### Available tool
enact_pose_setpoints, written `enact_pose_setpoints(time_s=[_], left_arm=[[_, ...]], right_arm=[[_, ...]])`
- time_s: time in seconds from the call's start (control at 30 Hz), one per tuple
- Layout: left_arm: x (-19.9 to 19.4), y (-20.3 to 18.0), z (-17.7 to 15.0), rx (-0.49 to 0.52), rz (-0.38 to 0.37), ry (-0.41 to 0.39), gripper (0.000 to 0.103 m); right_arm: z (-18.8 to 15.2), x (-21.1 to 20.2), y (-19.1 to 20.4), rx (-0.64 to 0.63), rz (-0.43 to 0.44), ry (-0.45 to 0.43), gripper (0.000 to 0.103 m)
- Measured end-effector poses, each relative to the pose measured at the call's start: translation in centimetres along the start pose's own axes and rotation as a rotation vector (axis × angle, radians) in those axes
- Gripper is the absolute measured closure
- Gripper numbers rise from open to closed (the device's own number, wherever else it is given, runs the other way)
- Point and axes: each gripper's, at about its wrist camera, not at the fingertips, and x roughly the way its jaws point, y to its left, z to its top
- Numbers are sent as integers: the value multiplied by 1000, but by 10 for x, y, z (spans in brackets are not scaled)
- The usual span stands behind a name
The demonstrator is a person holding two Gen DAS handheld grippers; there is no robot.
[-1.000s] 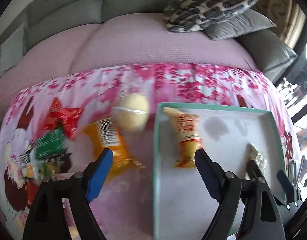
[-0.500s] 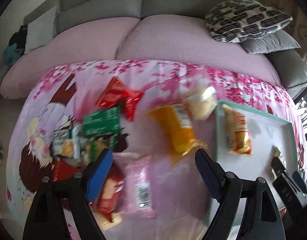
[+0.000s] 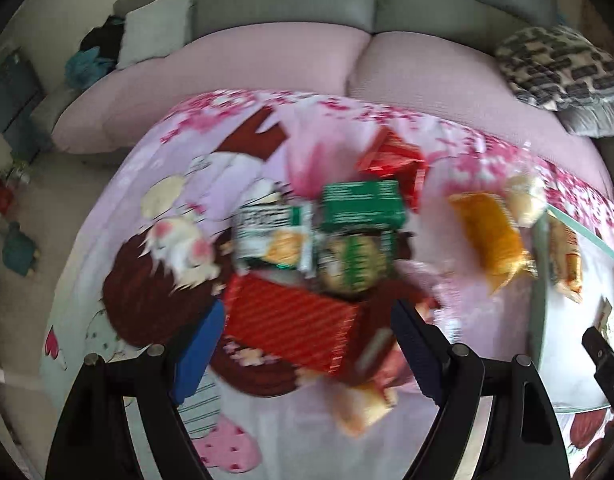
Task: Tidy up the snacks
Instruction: 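Move both grippers back over the snack pile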
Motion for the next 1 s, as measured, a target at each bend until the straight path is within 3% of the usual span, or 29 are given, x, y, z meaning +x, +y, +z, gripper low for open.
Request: enact_pose_setpoints(time_s=[0.33, 0.5, 0.73, 1.0], left_arm=[[2, 74, -5, -155, 32, 8, 18], [3, 100, -2, -221, 1, 8, 18], [24, 107, -2, -242, -27, 67, 18], [53, 87, -1, -224, -70, 151, 18]], right_arm=[[-25, -11, 75, -171, 88, 9, 0], [-36, -13, 103, -226, 116, 9, 0], [-50, -5, 135, -291, 156, 33, 0], [-54, 4, 152, -334, 173, 31, 0]])
